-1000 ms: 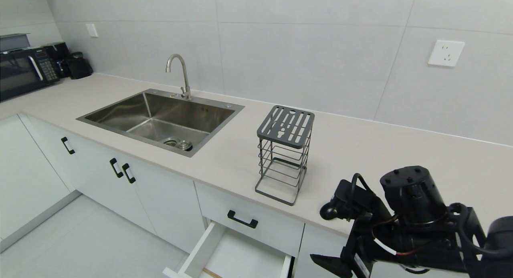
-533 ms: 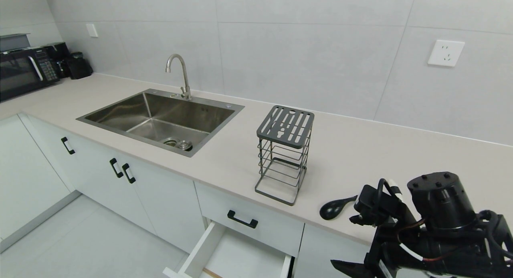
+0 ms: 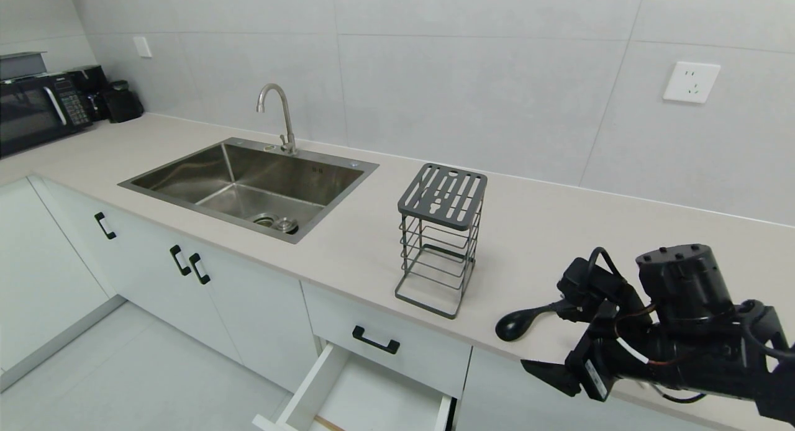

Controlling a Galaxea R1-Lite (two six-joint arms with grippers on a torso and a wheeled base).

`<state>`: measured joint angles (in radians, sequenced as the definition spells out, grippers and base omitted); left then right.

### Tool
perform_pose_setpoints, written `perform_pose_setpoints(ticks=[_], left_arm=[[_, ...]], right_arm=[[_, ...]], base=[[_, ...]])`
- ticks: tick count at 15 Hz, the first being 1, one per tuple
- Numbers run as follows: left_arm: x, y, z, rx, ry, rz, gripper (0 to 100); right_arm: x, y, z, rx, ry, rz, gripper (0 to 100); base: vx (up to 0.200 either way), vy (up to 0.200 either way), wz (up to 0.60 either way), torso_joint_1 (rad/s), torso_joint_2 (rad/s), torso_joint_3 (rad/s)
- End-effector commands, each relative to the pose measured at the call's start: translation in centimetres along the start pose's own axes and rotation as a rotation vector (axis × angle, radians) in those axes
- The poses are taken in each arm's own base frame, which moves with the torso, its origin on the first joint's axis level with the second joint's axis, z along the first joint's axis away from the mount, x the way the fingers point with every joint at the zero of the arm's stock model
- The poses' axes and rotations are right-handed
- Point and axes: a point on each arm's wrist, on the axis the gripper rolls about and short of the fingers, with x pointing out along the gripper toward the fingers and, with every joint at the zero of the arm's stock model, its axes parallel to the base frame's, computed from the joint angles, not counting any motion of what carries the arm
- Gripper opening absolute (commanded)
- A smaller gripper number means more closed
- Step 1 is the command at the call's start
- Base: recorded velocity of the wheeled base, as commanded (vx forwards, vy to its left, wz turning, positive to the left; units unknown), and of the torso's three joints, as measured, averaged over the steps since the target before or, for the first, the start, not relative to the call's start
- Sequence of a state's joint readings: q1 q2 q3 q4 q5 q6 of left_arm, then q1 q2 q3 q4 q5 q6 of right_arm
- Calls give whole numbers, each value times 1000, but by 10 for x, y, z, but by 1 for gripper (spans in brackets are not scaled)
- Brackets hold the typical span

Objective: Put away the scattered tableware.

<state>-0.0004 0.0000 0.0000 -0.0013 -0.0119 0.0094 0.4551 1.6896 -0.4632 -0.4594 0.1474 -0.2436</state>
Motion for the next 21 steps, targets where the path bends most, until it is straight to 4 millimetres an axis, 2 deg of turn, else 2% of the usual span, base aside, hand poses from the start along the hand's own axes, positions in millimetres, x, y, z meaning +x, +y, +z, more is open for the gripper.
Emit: perform_pose_setpoints(ticks=[1,4,7,11,14,18,21], left_arm=[[0,0,0,0,0,0,100],[0,0,0,0,0,0,100],[0,0,0,0,0,0,100],[0,0,0,0,0,-1,100],[0,0,0,0,0,0,100],[0,0,0,0,0,-1,100],[0,0,0,0,0,0,100]], right_arm=[[19,-9,5,14,26,-19,100],[30,-23,0,-20,60,-30,100],[29,-46,-2,-41,41,-33,100],[27,-54,-5,-28,46,-58,100],[32,-77,-9,-89,65,-104,100],[47,-81,-7,-108,87,-117,100],[64,-78,-7,-121,109,-91,100]], base=[[0,0,0,0,0,0],[0,0,0,0,0,0],[0,0,0,0,0,0],[0,0,0,0,0,0],[0,0,0,0,0,0],[0,0,0,0,0,0],[0,0,0,0,0,0]])
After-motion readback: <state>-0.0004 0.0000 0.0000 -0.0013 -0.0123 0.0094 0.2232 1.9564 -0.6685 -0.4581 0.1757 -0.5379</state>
